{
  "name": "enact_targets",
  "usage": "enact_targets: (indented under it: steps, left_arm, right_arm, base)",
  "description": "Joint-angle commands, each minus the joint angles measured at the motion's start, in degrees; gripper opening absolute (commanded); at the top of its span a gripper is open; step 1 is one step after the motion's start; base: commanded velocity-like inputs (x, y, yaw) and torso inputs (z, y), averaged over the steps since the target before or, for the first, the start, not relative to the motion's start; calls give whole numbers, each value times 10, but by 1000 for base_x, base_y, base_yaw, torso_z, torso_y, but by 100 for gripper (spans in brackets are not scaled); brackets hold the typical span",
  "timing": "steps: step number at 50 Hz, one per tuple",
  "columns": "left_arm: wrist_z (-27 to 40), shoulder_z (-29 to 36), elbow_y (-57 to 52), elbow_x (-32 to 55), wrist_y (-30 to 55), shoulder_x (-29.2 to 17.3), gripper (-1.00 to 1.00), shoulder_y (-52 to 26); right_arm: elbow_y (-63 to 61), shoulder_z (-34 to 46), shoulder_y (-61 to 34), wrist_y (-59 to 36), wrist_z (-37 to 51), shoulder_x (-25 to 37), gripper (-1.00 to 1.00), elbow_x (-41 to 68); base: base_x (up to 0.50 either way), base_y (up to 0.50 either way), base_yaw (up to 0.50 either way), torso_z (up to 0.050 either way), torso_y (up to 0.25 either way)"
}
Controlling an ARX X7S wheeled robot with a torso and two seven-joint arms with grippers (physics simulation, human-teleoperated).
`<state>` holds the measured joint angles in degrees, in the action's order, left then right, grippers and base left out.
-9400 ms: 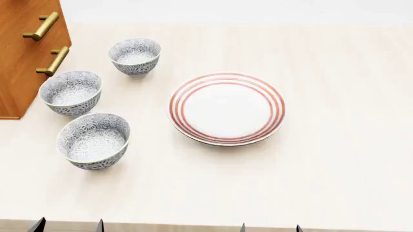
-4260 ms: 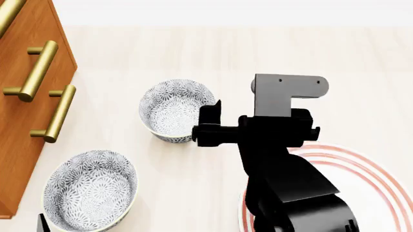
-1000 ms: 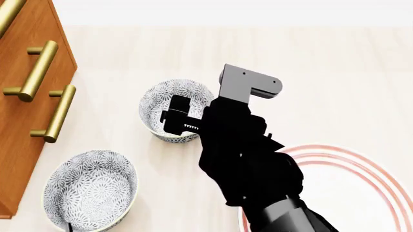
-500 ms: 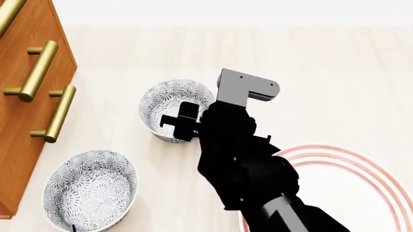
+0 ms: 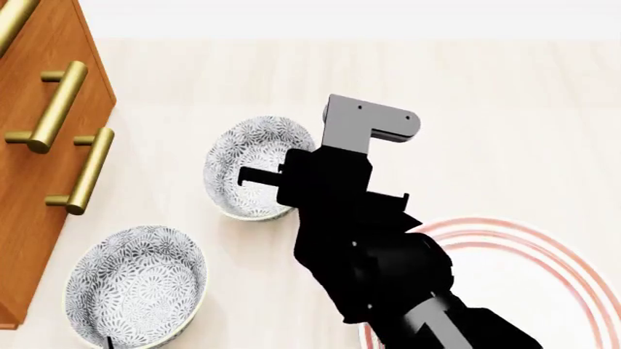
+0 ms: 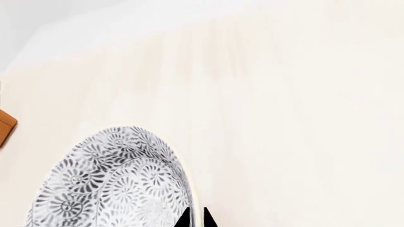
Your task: Pick up the bowl and put it in the front on the plate.
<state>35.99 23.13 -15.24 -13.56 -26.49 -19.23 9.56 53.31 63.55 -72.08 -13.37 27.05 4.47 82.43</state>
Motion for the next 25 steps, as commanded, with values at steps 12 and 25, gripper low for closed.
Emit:
enact_targets:
  steps: [12,25]
  left_arm:
    - [-6,-3,5,-12,-8,8,100,-3]
    - [-7,4,20,-2,-9,8,100,-9]
  right_arm:
    - [-114,-24,-38,-1,47,78,-100,-10]
    - [-220,-56,-55,-7,79,200,-100,6]
  base:
    - [0,0,0,0,0]
    - [0,0,0,0,0]
